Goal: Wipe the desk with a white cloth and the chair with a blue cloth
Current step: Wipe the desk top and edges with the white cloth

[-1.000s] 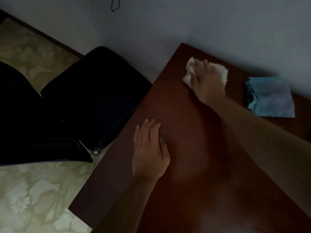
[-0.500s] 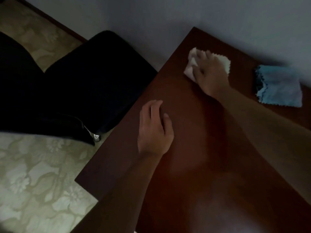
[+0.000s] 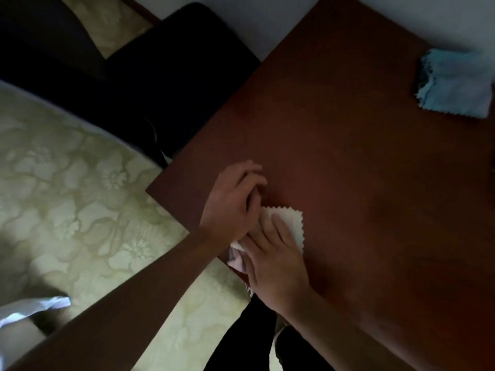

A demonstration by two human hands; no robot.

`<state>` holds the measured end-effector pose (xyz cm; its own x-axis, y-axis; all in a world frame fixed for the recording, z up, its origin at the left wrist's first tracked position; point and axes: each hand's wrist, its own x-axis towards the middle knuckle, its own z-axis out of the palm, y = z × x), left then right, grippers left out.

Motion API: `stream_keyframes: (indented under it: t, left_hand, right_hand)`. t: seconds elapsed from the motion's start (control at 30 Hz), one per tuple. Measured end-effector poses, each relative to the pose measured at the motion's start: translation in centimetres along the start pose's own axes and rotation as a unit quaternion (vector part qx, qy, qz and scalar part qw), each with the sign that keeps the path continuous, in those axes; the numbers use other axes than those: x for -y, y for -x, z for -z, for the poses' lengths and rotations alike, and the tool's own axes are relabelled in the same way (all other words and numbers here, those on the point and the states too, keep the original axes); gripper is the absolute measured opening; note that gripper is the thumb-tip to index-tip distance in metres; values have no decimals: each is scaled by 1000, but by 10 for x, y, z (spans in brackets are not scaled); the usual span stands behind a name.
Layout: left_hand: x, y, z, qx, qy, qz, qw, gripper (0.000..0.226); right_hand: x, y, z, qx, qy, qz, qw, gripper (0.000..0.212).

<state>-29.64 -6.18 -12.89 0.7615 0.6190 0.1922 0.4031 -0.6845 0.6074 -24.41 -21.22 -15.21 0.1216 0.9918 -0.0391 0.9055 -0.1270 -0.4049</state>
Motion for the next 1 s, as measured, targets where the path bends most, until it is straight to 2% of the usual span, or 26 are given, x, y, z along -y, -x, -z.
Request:
stream_keyframes:
  t: [0.07, 0.13, 0.27, 0.37, 0.5, 0.63, 0.8, 1.0]
  left_hand:
    - [-15, 31, -9, 2, -29, -12, 1000, 22]
    - [-30, 54, -19, -3, -44, -5, 999, 28]
    - [-61, 84, -40, 47, -59, -38, 996, 34]
    - [-78, 96, -50, 67, -72, -34, 995, 35]
    - [-96, 114, -54, 65, -67, 22, 995, 35]
    - [-104, 122, -55, 95, -51, 54, 993, 40]
    - [-96, 117, -48, 85, -29, 55, 994, 35]
    - [-37, 119, -2, 57, -83, 73, 992, 35]
  right_hand:
    - [-5, 20, 3, 8, 2, 8, 1000, 44]
    - [-26, 27, 9, 6, 40, -20, 999, 47]
    - [-86, 41, 36, -74, 60, -208, 974, 52]
    - [-109, 74, 46, -104, 74, -254, 959, 52]
    - [-99, 134, 37, -127, 78, -318, 936, 55]
    - [-75, 160, 31, -123, 76, -352, 925, 56]
    - [-62, 130, 27, -139, 58, -411, 899, 57]
    - [-41, 36, 19, -105, 82, -375, 917, 59]
